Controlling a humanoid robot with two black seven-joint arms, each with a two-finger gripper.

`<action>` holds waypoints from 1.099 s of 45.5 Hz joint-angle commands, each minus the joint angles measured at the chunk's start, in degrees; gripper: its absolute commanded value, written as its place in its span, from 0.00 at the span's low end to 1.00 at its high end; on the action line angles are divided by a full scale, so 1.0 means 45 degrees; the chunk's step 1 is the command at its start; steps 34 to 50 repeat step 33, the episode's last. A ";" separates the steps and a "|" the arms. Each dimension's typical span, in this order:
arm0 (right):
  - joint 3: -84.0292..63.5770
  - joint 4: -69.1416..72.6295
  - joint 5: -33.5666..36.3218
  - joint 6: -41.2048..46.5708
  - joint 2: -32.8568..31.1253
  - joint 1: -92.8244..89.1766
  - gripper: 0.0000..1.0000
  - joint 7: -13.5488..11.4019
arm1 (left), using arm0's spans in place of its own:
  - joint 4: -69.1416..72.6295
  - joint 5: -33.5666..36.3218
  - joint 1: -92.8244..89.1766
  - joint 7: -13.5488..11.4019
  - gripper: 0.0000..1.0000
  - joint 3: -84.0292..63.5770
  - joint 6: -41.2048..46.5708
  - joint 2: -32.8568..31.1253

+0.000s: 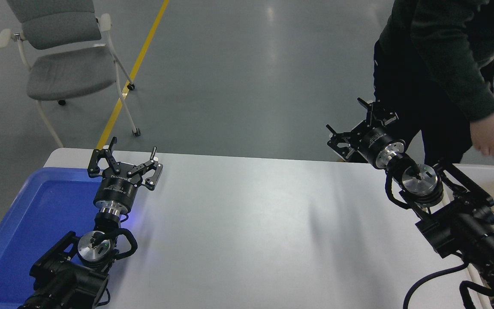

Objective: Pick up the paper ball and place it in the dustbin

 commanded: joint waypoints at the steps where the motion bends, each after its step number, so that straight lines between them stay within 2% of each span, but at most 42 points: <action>1: 0.0764 -0.0785 0.0002 0.1176 0.0392 -0.0538 1.00 0.0016 | 0.0000 0.0001 0.0000 0.0000 0.99 0.0000 0.0000 0.0000; 23: 0.0901 -0.2759 0.0003 0.2719 0.0314 -0.0557 1.00 0.0016 | 0.0000 0.0001 0.0000 0.0000 0.99 0.0000 0.0000 0.0000; 50: 0.0881 -0.2740 0.0002 0.2759 0.0333 -0.0654 1.00 0.0016 | 0.0000 0.0001 0.0000 0.0000 0.99 0.0000 0.0000 0.0000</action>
